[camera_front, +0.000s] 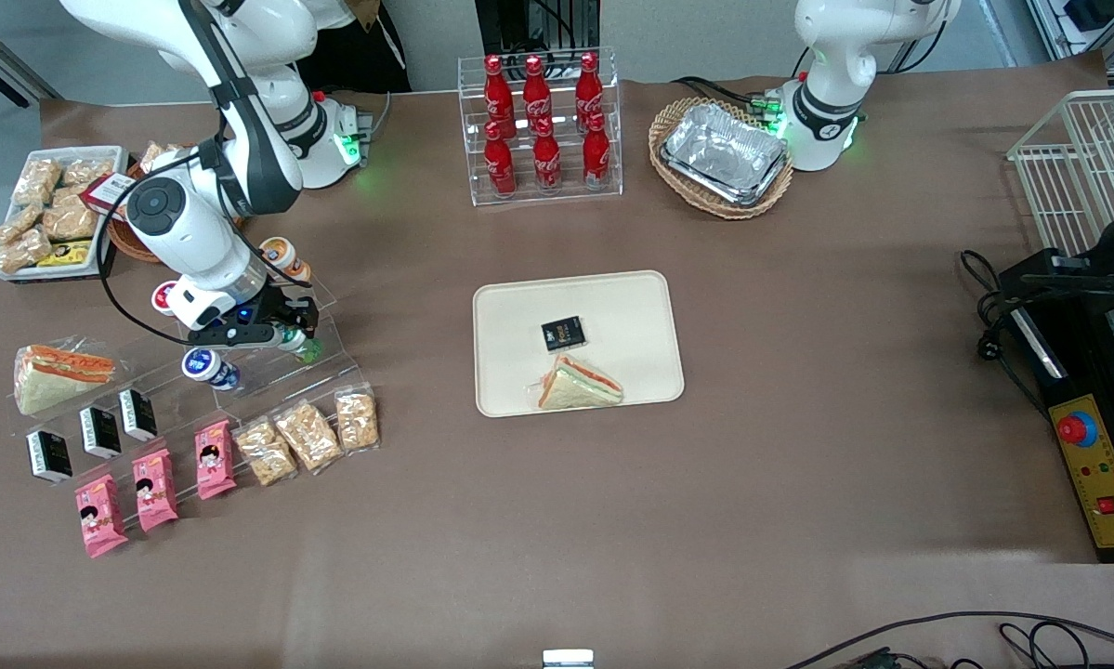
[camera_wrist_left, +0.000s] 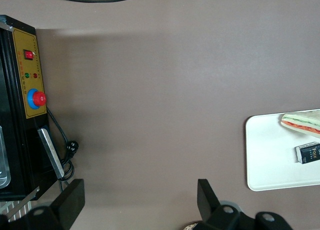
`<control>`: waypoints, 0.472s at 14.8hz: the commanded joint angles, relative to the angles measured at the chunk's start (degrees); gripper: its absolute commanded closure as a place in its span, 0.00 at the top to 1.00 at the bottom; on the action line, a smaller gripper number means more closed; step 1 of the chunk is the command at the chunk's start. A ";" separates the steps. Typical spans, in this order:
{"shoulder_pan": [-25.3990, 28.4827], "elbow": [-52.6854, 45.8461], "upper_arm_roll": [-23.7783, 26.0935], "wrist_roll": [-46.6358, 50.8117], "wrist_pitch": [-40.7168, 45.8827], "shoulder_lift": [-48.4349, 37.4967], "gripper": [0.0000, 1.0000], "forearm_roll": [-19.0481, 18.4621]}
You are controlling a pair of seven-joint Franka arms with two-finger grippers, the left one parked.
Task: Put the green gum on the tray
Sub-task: 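Close the right gripper on the green-labelled bottle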
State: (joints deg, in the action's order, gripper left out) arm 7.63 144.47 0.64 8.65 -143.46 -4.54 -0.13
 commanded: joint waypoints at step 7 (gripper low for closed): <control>0.36 -5.15 -0.11 0.84 3.25 -0.03 0.50 0.74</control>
State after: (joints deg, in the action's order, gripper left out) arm 7.64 143.39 0.64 9.12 -143.70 -4.55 -0.13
